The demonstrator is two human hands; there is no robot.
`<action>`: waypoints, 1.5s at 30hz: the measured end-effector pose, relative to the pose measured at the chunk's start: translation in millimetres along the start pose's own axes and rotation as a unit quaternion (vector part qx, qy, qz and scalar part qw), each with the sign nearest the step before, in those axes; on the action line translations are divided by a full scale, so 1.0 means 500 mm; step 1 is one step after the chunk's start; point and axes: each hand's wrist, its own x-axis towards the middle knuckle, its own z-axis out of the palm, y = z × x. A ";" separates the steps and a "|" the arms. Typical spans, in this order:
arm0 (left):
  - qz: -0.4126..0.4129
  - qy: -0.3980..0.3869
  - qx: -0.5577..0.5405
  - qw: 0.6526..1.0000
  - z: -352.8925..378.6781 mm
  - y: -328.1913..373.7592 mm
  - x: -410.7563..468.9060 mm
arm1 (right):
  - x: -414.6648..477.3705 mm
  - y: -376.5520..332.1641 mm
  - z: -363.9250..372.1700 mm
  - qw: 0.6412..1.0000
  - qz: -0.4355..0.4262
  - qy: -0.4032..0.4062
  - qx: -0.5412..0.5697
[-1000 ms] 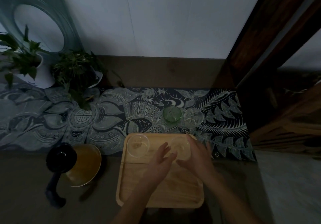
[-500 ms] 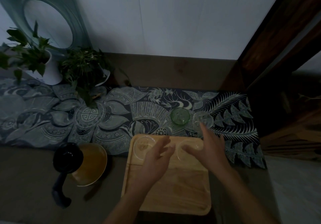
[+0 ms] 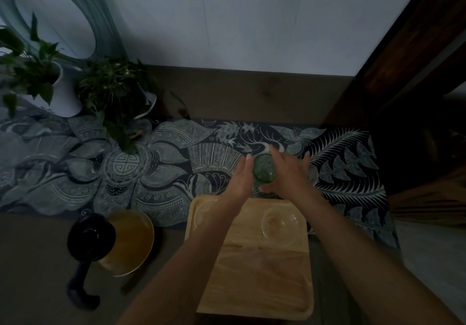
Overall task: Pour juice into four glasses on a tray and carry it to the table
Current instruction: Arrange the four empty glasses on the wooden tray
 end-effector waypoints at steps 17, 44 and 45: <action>0.012 -0.009 0.036 0.999 -0.024 -0.022 0.021 | 0.020 -0.009 0.005 1.000 -0.004 0.011 0.020; 0.152 0.006 -0.031 0.988 -0.139 -0.145 -0.405 | -0.376 -0.134 -0.002 0.921 -0.088 0.092 0.368; 0.143 0.009 -0.031 0.989 -0.144 -0.163 -0.410 | -0.384 -0.139 0.013 0.922 -0.086 0.085 0.368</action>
